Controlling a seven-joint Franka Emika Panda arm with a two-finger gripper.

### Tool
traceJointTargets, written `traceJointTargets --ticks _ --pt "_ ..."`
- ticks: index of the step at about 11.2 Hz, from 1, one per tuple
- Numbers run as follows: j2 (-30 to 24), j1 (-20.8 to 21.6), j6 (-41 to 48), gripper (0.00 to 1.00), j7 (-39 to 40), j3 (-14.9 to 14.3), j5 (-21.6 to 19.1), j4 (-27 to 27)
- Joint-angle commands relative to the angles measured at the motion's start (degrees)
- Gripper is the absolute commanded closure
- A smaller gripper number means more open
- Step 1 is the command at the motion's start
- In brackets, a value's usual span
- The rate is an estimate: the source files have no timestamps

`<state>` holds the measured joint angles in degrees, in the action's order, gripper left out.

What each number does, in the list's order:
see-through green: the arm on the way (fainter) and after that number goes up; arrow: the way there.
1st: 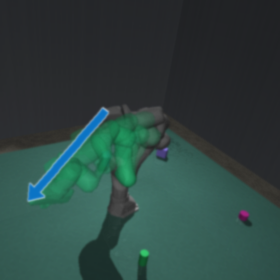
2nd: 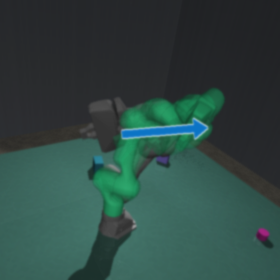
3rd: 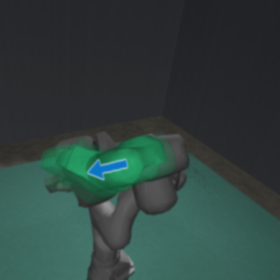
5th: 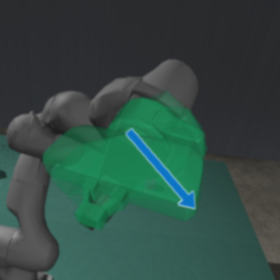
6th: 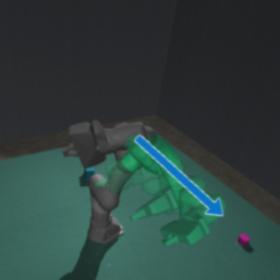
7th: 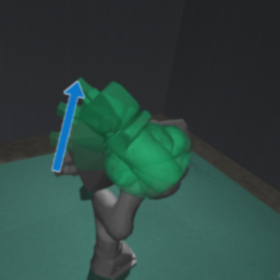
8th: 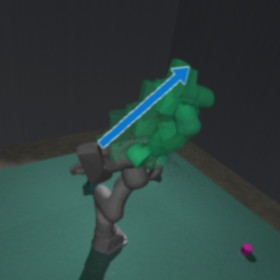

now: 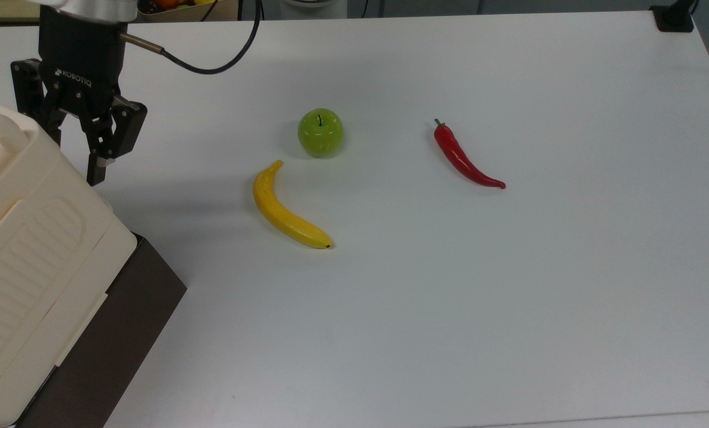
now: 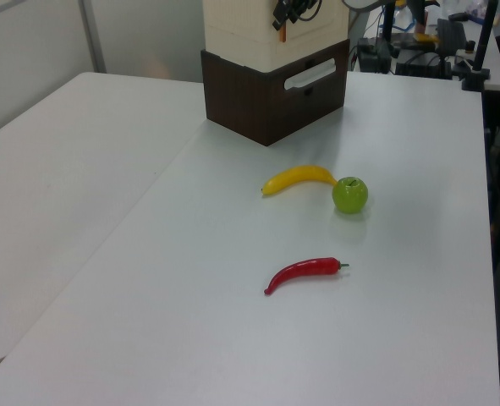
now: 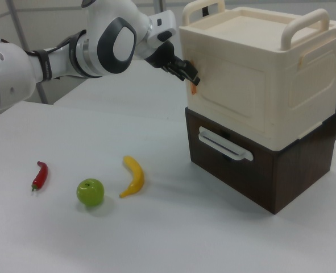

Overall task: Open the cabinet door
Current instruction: 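Close the gripper on the orange tab at the door edge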

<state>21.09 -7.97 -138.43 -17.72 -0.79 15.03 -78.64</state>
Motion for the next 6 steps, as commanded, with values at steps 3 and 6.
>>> traceJointTargets --ticks 3,6 --pt "0.4 0.6 -0.9 0.73 -1.2 -0.4 1.3 0.5" --pt "-0.3 0.6 0.0 0.85 -1.1 -0.4 1.2 0.4"
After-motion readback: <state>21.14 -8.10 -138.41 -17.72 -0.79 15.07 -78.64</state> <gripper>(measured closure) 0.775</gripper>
